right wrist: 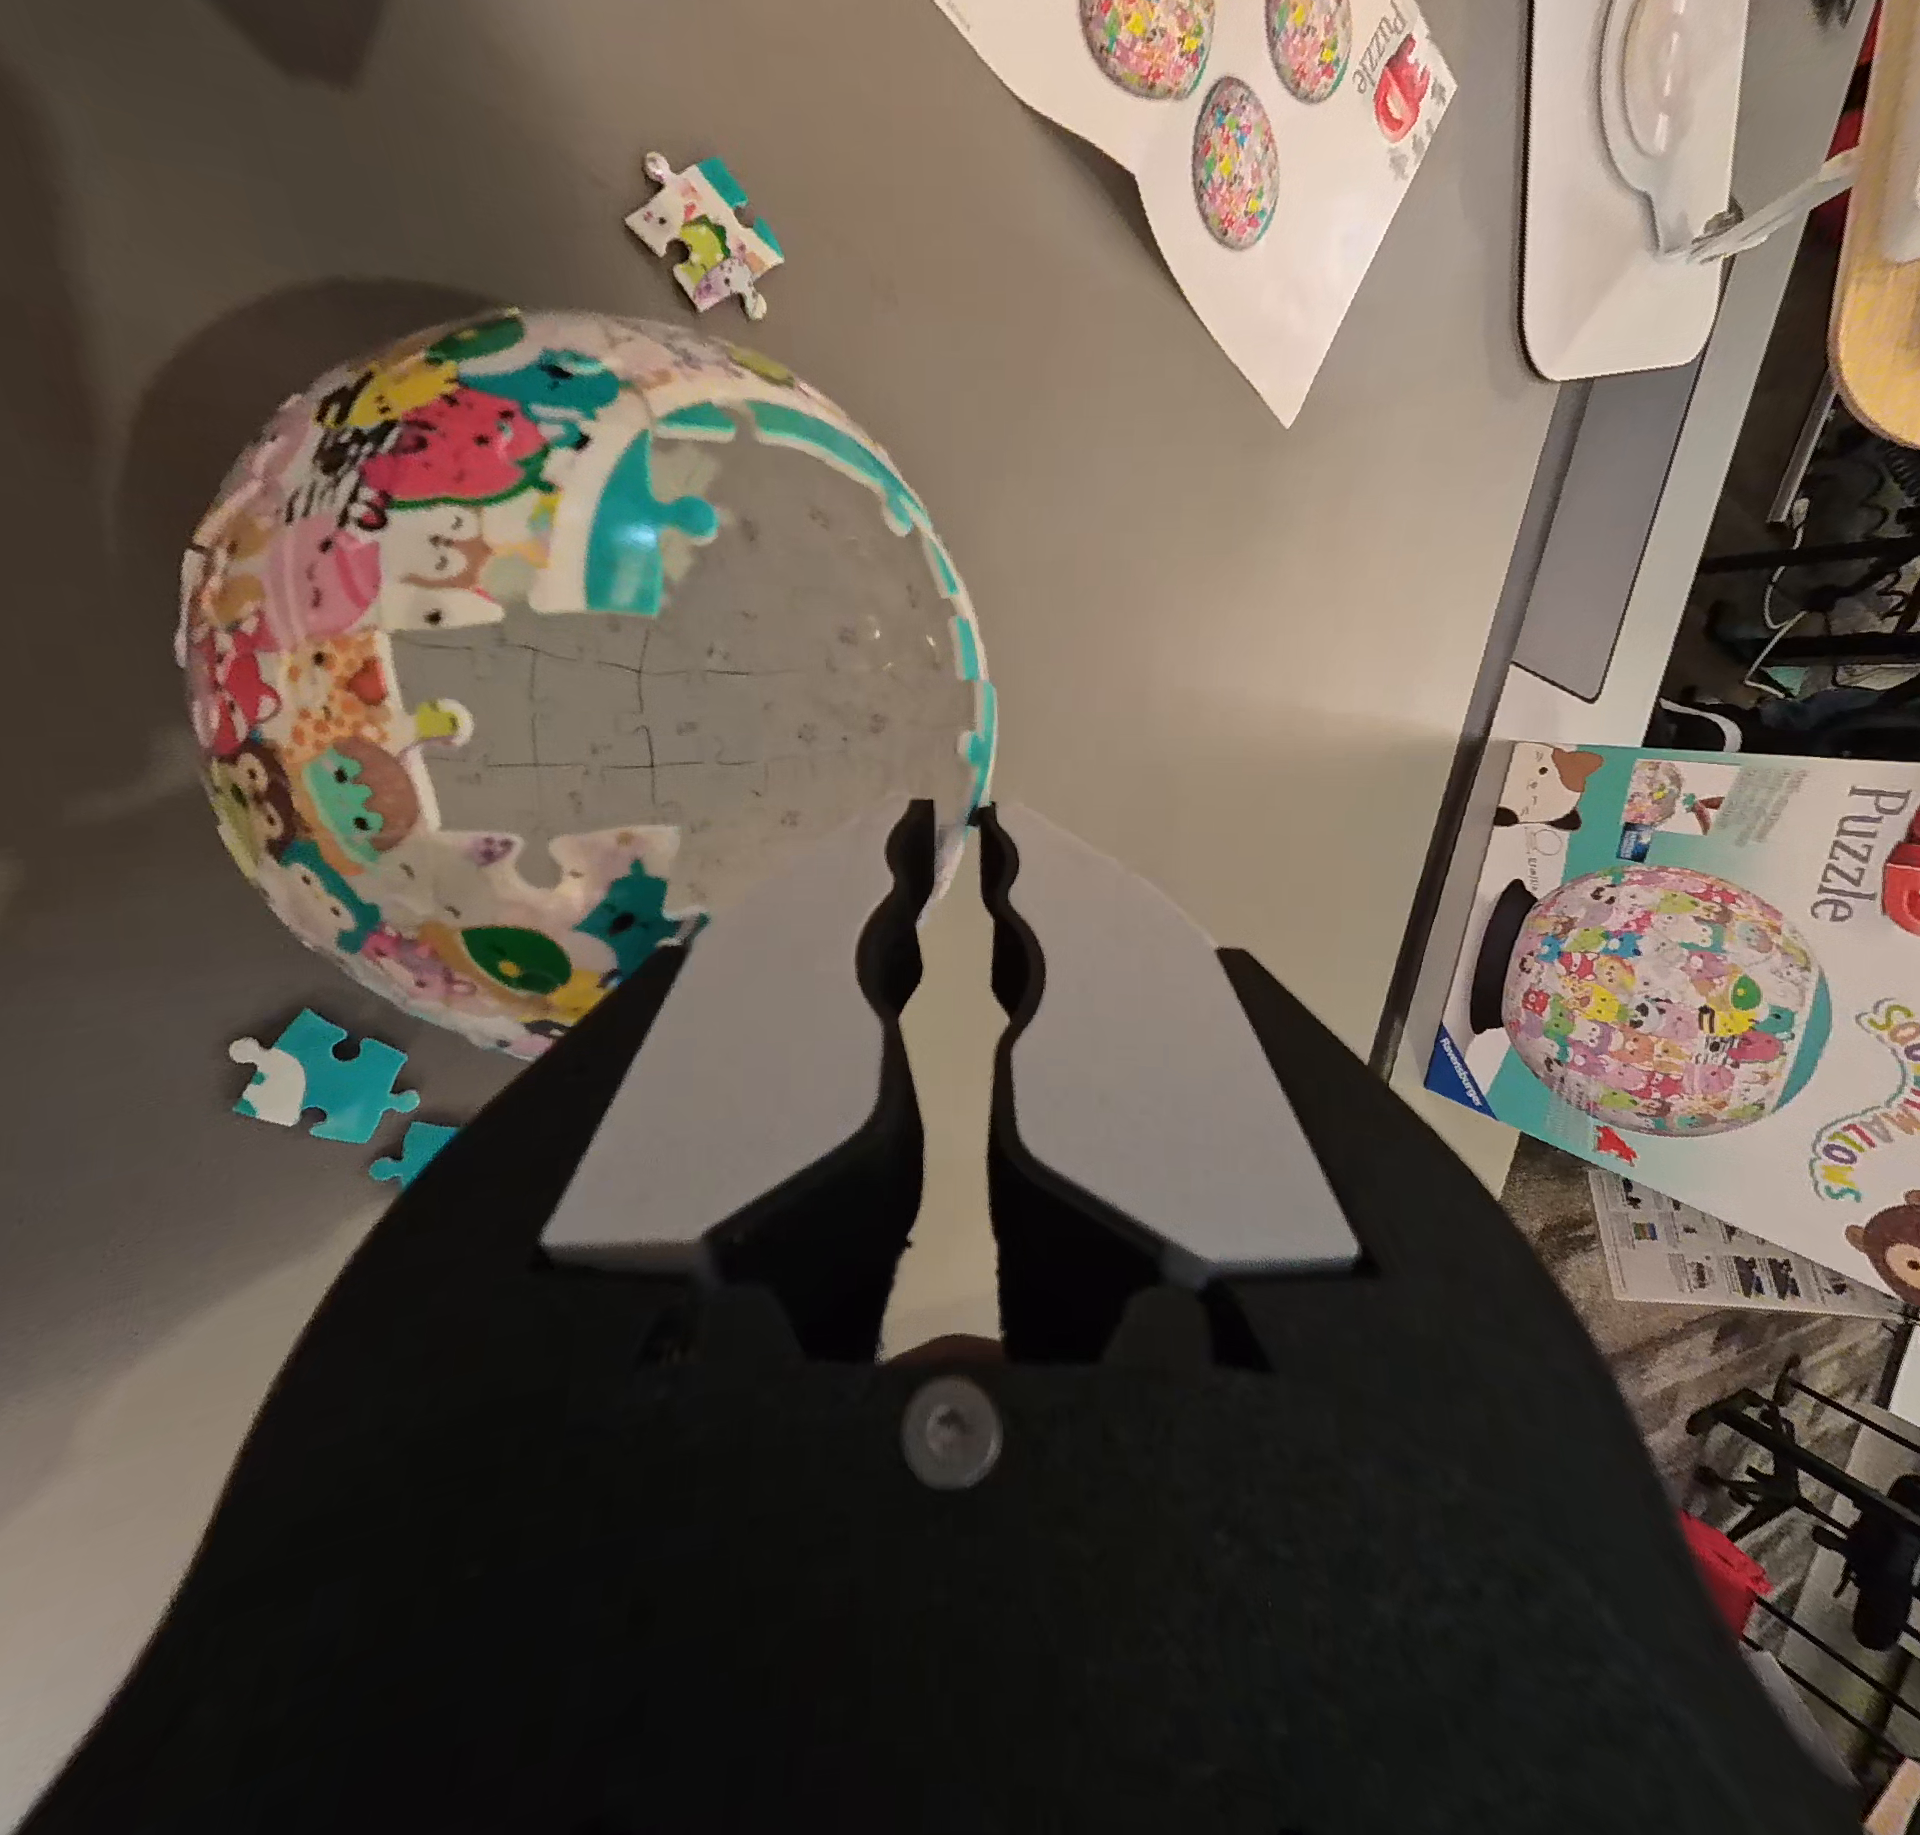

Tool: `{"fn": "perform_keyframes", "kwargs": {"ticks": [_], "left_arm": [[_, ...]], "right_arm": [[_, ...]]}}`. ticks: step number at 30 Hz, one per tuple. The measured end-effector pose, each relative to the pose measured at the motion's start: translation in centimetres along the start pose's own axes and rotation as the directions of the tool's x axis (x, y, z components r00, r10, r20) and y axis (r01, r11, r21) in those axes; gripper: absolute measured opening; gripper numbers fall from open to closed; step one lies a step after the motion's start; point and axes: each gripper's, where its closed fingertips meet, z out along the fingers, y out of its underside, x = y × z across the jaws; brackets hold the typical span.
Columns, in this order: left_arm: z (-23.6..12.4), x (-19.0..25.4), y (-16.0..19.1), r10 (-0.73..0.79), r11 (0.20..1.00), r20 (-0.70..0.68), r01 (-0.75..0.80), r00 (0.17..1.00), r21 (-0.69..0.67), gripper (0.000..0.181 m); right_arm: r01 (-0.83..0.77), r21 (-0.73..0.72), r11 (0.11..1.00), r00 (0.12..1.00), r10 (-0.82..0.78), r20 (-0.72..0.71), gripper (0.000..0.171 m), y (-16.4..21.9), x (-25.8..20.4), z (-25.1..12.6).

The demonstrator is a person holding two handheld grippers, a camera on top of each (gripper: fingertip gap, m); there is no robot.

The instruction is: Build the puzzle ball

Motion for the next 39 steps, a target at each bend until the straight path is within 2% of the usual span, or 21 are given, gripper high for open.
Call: {"fn": "perform_keyframes", "kwargs": {"ticks": [3,6,9,11,13,15,17,22,28,31,34,39], "left_arm": [[0.1,-0.1,0.1,-0.006,1.000,-0.005,0.006,1.000,-0.002,0.000],[0.2,-0.3,0.3,-0.021,1.000,-0.005,0.021,1.000,-0.002,0.001],[0.5,0.0,0.8,-0.040,0.999,-0.013,0.039,0.999,-0.004,0.001],[0.8,0.2,1.5,-0.040,0.999,-0.004,0.040,0.999,-0.010,0.002],[1.1,0.5,1.9,-0.048,0.999,-0.002,0.048,0.999,-0.004,0.004],[1.3,0.8,2.0,-0.061,0.998,-0.008,0.061,0.998,0.009,0.004],[1.4,0.9,2.2,-0.064,0.998,-0.011,0.065,0.998,0.008,0.004],[1.3,0.5,2.3,-0.065,0.998,-0.011,0.065,0.998,0.007,0.004],[1.1,0.4,2.3,-0.080,0.997,-0.019,0.081,0.997,0.013,0.004],[0.9,0.3,2.2,-0.076,0.997,-0.014,0.076,0.997,0.015,0.004],[0.8,0.3,2.0,-0.073,0.997,-0.010,0.074,0.997,0.021,0.004],[0.8,0.3,2.2,-0.075,0.997,-0.004,0.075,0.997,0.015,0.004]], "right_arm": [[0.002,-0.003,1.000,1.000,-0.002,0.013,0.018,0.1,-0.1,-0.3],[-0.063,0.076,0.995,0.994,0.056,0.093,0.022,-0.4,0.0,-1.3],[-0.195,0.211,0.958,0.963,0.146,0.227,0.014,-2.0,0.5,-2.4],[-0.342,0.298,0.891,0.913,0.240,0.330,0.005,-3.1,1.8,-2.4],[-0.475,0.257,0.842,0.832,0.334,0.442,0.000,-2.7,2.8,-1.1],[-0.530,0.207,0.823,0.764,0.357,0.538,0.000,-2.3,2.6,-0.2],[-0.523,0.228,0.821,0.763,0.332,0.555,0.000,-2.6,2.5,0.0],[-0.433,0.150,0.889,0.778,0.284,0.560,0.000,-1.8,0.7,1.2],[-0.437,0.155,0.886,0.766,0.276,0.581,0.000,-2.1,0.6,1.2],[-0.390,0.165,0.906,0.822,0.262,0.506,0.000,-1.6,1.3,1.6],[-0.437,0.207,0.875,0.813,0.286,0.508,0.000,-2.2,2.4,1.0],[-0.393,0.197,0.898,0.808,0.235,0.540,0.000,-2.5,1.0,1.1]]}}
